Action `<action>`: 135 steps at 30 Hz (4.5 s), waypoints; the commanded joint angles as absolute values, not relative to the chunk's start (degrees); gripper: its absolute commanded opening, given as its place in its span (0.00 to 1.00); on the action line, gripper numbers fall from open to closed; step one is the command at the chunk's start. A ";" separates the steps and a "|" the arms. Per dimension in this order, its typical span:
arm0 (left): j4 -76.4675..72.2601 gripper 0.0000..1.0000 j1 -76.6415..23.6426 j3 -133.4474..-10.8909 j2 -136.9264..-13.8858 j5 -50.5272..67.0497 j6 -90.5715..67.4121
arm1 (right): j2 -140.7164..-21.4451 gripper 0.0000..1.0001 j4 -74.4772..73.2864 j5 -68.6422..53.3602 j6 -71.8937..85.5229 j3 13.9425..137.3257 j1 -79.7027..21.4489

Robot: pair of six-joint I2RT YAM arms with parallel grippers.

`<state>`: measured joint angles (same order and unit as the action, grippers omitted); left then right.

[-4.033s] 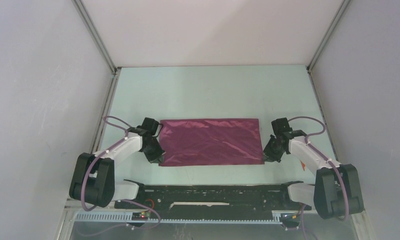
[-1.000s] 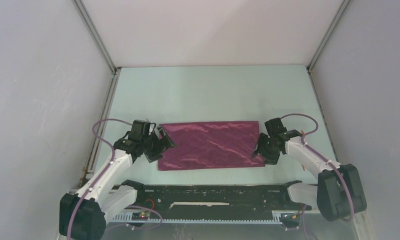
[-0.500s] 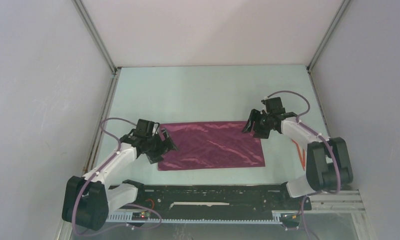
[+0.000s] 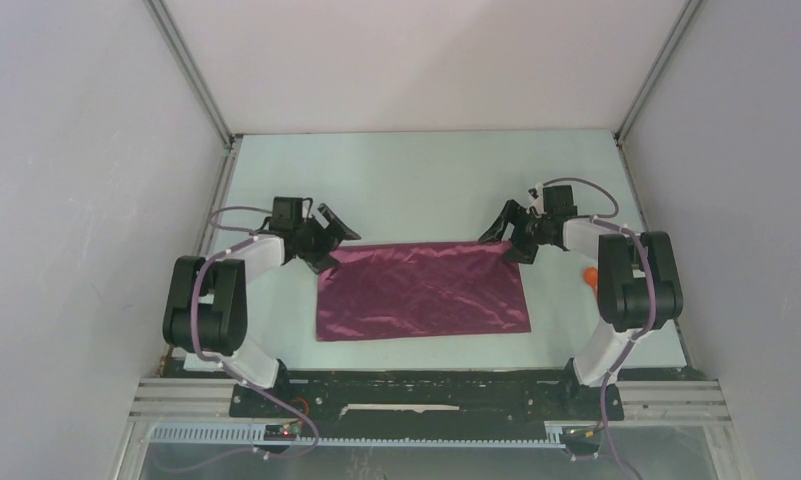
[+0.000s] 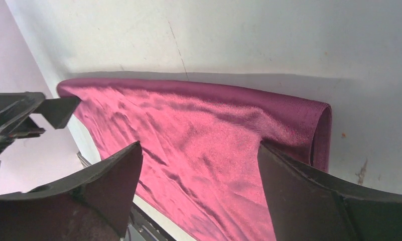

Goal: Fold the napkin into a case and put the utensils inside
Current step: Smooth out the rectangle-folded napkin at the center of the board, then pick up the rectangle-folded napkin from the center of the board, then fold the rectangle-folded napkin at the center of the board.

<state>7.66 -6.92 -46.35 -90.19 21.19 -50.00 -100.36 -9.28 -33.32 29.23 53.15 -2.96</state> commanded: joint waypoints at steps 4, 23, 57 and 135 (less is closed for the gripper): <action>7.51 0.99 -2.75 -47.10 -91.87 20.10 -48.73 | -102.73 0.99 -12.99 -31.51 26.17 58.26 -2.63; 33.51 1.00 -12.87 -48.03 -57.13 20.85 -33.19 | -95.44 0.73 -54.38 -4.17 15.44 65.43 -9.52; 36.06 1.00 -13.18 -47.33 -53.41 25.67 -32.32 | -109.37 0.00 -47.96 2.29 13.58 67.32 -12.70; 29.34 0.66 -5.41 -36.10 -55.11 20.17 -36.31 | -117.78 0.00 -34.94 -17.30 37.61 86.92 -52.00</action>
